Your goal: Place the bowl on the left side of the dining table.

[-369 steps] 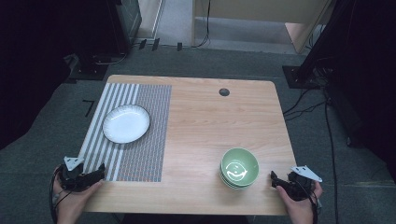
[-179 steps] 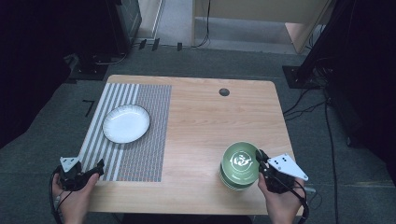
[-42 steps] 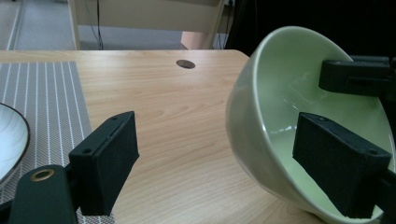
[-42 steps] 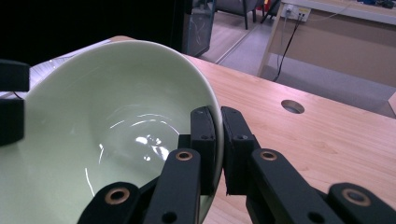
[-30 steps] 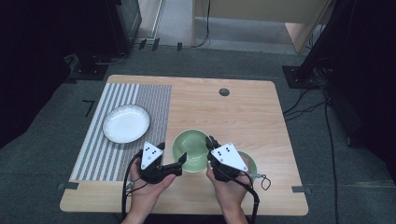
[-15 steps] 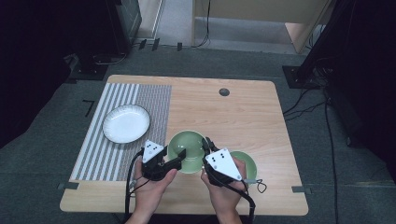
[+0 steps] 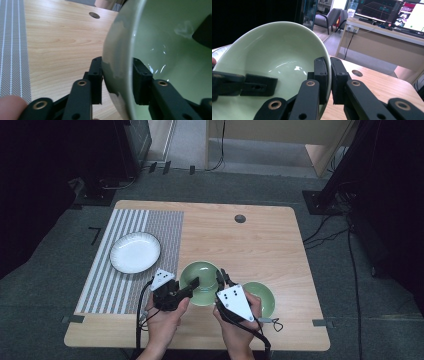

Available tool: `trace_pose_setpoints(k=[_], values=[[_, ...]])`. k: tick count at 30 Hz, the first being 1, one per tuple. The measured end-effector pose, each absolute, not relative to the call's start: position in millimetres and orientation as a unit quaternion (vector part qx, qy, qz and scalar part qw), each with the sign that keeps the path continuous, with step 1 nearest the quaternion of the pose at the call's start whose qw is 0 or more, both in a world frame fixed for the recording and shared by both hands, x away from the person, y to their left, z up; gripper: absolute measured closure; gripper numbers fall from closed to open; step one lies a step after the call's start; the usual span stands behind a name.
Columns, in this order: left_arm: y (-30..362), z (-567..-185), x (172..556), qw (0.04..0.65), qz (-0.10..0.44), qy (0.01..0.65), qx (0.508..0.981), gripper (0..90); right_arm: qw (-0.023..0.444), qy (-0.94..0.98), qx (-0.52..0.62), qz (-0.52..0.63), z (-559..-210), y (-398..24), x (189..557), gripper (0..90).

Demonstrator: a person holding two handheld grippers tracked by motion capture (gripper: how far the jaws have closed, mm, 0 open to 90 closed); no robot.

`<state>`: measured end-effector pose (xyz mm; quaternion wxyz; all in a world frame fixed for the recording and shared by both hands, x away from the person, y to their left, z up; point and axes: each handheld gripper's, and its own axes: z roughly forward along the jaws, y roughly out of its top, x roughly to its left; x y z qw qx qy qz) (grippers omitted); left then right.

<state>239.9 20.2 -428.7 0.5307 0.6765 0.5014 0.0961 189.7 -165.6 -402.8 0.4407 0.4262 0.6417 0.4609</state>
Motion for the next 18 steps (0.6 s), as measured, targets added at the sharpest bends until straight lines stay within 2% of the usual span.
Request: trace_pose_setpoints(k=[4,7,15,18], values=[[28,-429,244,0.553,0.080,0.503,0.659,73.2,0.449,0.633,0.428,0.462,-405,-164,187,86.4],[34,-427,246,0.562,0.092,0.503,0.650,78.1,0.453,0.630,0.426,0.466,-407,-162,184,86.6],[39,-424,248,0.566,0.125,0.488,0.652,79.3,0.443,0.622,0.433,0.479,-410,-158,183,85.3],[43,-422,249,0.568,0.138,0.484,0.651,80.0,0.433,0.626,0.430,0.485,-410,-158,183,78.8]])
